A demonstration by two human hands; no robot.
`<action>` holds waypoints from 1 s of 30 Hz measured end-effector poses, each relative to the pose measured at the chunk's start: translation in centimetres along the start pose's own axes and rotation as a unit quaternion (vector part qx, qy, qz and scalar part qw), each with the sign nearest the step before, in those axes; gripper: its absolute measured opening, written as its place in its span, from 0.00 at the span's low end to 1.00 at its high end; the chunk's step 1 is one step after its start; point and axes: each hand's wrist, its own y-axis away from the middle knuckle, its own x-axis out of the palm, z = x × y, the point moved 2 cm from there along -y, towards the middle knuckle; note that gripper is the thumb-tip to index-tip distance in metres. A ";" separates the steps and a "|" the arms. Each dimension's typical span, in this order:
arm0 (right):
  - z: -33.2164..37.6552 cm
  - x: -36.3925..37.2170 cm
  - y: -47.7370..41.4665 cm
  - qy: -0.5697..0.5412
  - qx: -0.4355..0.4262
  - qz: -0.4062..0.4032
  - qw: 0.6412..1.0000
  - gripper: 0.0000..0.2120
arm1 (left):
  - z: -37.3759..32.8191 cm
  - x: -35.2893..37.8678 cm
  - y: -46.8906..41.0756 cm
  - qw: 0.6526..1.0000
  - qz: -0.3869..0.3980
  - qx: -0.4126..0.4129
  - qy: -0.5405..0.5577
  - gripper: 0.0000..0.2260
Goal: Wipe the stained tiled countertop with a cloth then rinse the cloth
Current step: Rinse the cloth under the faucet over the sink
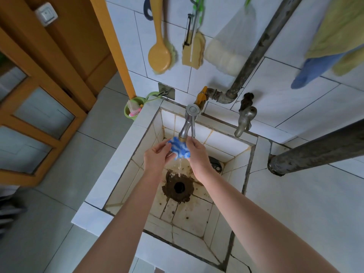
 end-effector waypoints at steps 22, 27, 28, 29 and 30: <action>0.7 -0.6 0.9 0.020 -0.012 0.094 0.995 0.19 | -0.8 -0.2 -0.1 0.989 0.005 0.043 -0.138 0.11; 0.8 -0.8 0.8 0.077 -0.063 0.003 0.995 0.09 | -1.0 0.0 0.4 0.991 0.020 0.034 -0.127 0.08; 0.7 -0.8 0.6 0.102 -0.066 -0.033 0.992 0.07 | -0.9 0.0 0.5 0.990 0.024 0.038 -0.133 0.08; 0.7 -0.7 0.5 0.130 -0.068 -0.057 0.987 0.05 | -0.9 0.1 0.5 0.989 0.028 0.041 -0.138 0.07; 0.7 -0.7 0.4 0.142 -0.065 -0.068 0.985 0.03 | -0.9 0.1 0.6 0.989 0.031 0.044 -0.138 0.06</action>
